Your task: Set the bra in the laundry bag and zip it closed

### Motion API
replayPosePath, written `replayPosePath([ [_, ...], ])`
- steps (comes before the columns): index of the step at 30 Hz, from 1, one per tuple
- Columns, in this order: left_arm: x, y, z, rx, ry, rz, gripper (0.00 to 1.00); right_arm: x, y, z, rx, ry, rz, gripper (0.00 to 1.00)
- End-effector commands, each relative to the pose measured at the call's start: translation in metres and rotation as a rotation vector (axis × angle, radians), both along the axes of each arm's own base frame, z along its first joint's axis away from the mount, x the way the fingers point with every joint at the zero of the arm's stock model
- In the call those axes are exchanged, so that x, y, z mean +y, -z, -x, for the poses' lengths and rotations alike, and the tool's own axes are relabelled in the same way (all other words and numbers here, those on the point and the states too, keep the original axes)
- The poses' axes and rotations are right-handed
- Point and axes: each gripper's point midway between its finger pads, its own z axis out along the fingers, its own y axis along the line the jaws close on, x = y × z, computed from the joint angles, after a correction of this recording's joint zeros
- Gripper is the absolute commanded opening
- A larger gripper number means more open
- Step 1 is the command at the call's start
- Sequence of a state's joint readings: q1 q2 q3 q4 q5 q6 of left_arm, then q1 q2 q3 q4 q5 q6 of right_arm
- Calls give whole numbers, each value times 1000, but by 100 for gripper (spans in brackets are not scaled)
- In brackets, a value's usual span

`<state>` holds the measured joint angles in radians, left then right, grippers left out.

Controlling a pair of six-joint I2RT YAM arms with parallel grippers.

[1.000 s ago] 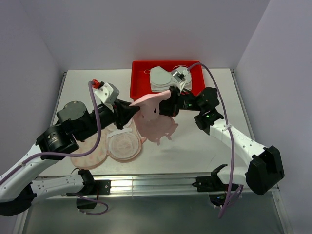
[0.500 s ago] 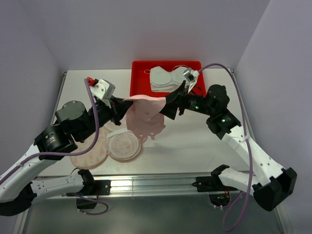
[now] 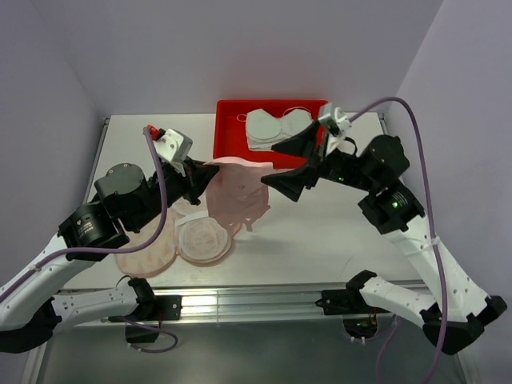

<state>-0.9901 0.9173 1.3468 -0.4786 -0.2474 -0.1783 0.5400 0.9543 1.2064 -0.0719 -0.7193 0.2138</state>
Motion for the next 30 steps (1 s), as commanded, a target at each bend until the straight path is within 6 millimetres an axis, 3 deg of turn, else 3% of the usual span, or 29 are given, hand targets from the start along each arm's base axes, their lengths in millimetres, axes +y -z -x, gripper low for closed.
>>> replayPosePath([
  [1,-1,-27,7,-38,33,69,0,23,-8,6,-42,-81,47,100],
  [8,2,-27,10,-40,40,75,0,48,1,3,-3,-122,73,97],
  [11,4,-28,11,-43,37,76,0,56,3,8,12,-160,72,68],
  [12,5,-28,11,-43,32,76,0,57,2,9,20,-165,68,48],
  [14,8,-31,11,-46,26,84,0,62,1,10,30,-178,59,22],
  [15,10,-32,12,-48,20,89,6,63,0,11,52,-181,53,6],
  [16,14,-34,10,-51,-2,94,18,67,-3,13,59,-191,48,1],
  [17,19,-40,11,-60,-12,106,31,69,-5,15,62,-203,44,0],
  [18,25,-43,12,-66,-26,112,60,72,-8,19,66,-217,38,0],
  [21,49,-66,16,-104,-83,172,94,83,-15,31,70,-272,20,0],
  [26,100,-100,26,-165,-201,314,99,104,-21,54,90,-378,-3,0],
  [29,121,-110,33,-192,-231,380,99,116,-19,61,106,-419,-24,0],
  [30,124,-111,35,-195,-237,389,99,121,-9,60,151,-433,-19,0],
])
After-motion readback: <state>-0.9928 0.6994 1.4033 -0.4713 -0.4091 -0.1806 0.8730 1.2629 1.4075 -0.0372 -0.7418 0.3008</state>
